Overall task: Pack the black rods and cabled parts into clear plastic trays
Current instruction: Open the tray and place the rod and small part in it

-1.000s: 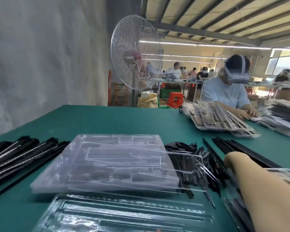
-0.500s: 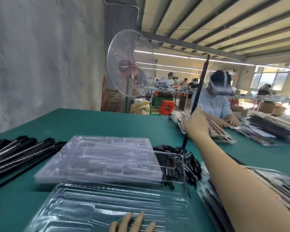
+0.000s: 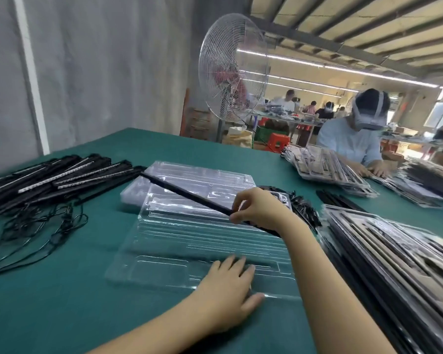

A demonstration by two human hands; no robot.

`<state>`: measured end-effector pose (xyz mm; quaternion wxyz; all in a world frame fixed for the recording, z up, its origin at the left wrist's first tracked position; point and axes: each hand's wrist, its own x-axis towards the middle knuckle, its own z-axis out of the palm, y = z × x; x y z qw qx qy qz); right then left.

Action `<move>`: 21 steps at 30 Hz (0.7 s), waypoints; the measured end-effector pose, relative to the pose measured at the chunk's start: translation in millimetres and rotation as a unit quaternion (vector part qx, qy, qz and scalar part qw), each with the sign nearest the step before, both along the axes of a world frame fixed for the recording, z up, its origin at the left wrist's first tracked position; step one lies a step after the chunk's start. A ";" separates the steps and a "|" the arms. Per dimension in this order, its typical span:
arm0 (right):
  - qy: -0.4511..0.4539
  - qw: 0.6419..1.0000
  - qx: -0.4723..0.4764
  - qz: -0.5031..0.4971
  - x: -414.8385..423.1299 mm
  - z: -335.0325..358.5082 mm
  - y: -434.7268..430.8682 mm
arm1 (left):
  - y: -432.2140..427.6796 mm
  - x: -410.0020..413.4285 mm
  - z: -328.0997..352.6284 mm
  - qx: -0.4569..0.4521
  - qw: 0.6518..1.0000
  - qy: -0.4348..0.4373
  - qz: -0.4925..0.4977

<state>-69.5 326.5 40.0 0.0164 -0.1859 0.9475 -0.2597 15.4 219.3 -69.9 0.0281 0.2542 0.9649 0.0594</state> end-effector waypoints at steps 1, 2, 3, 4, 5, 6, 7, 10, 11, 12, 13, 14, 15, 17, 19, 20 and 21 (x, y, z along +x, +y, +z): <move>-0.004 1.000 0.021 -0.004 2.3 -8.4 0.0 | -4.7 2.4 -1.7 0.006 1.000 0.012 -0.011; -0.008 0.999 0.040 -0.009 3.7 -16.6 0.6 | -10.0 4.8 -2.7 0.010 0.999 0.027 -0.020; -0.013 0.998 0.052 -0.012 4.3 -24.3 1.6 | -15.5 6.6 -4.4 0.014 0.999 0.039 -0.030; -0.018 0.998 0.059 -0.014 5.0 -31.9 2.7 | -20.3 8.0 -5.8 0.016 0.998 0.046 -0.042; -0.019 0.998 0.061 -0.016 5.7 -39.3 3.2 | -25.0 9.0 -6.1 0.026 0.997 0.049 -0.052; -0.014 0.998 0.053 -0.021 6.5 -46.2 3.4 | -29.4 10.0 -5.1 0.059 0.995 0.049 -0.066; -0.002 0.999 0.036 -0.029 7.1 -52.1 3.1 | -33.6 10.3 -2.2 0.130 0.988 0.042 -0.072; 0.076 0.993 -0.048 -0.073 9.7 -56.1 -0.1 | -53.1 -4.0 17.7 0.365 0.929 0.058 0.000; 0.114 0.986 -0.081 -0.085 10.4 -51.9 -1.9 | -62.3 -12.8 26.5 0.388 0.918 0.078 0.029; 0.150 0.977 -0.119 -0.092 11.4 -45.7 -4.8 | -70.9 -20.8 35.6 0.381 0.919 0.089 0.043; 0.172 0.966 -0.170 -0.093 13.0 -39.0 -8.2 | -78.1 -29.2 43.7 0.358 0.929 0.085 0.043; 0.175 0.952 -0.235 -0.092 14.9 -32.5 -12.8 | -83.2 -37.7 51.2 0.331 0.941 0.070 0.032; 0.153 0.933 -0.312 -0.089 17.3 -27.0 -17.9 | -85.6 -45.2 57.5 0.308 0.949 0.054 0.021; 0.063 0.880 -0.466 -0.074 21.7 -20.9 -27.8 | -88.4 -56.0 66.4 0.308 0.951 0.029 0.008; -0.036 0.829 -0.555 -0.052 24.9 -23.1 -35.5 | -93.9 -64.9 68.6 0.338 0.941 0.033 0.002; -0.077 0.816 -0.571 -0.046 25.7 -27.9 -37.5 | -99.1 -70.1 68.0 0.347 0.937 0.046 0.008; -0.110 0.811 -0.573 -0.047 26.0 -34.2 -37.6 | -106.3 -75.3 66.0 0.343 0.937 0.058 0.019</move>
